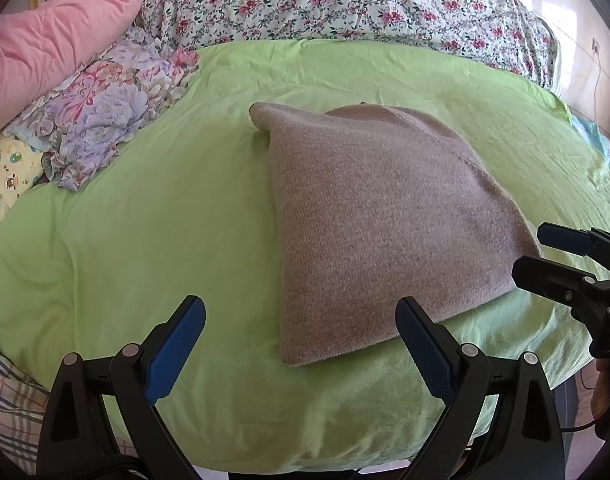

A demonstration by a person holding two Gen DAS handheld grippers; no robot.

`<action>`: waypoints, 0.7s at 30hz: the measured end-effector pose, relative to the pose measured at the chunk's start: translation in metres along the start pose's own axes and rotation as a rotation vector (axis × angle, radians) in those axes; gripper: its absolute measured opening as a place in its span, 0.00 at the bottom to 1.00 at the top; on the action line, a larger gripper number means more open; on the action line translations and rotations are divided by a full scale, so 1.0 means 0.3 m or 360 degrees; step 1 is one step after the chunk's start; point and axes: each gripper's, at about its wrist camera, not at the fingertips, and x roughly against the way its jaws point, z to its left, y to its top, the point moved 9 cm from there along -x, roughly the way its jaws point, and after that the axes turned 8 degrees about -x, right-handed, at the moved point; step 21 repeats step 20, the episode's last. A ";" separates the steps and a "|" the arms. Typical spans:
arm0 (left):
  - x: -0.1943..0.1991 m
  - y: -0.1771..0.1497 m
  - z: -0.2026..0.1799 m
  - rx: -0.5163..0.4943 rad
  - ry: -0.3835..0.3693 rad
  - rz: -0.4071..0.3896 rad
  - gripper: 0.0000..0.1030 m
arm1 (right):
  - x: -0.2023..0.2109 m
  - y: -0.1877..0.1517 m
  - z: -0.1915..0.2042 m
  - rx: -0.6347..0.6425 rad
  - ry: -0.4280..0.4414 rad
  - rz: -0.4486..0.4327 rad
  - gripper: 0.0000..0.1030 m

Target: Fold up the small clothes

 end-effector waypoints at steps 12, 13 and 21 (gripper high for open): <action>-0.011 0.064 0.028 0.0025 0.0017 -0.0037 0.93 | -0.011 0.053 -0.032 -0.0018 -0.0012 -0.0017 0.85; -0.015 0.068 0.031 0.0026 0.0020 -0.0036 0.93 | -0.014 0.056 -0.034 -0.0017 -0.0011 -0.0016 0.85; -0.038 0.066 0.025 0.0052 0.0005 -0.0004 0.93 | -0.034 0.069 -0.048 -0.0026 -0.0008 -0.0003 0.85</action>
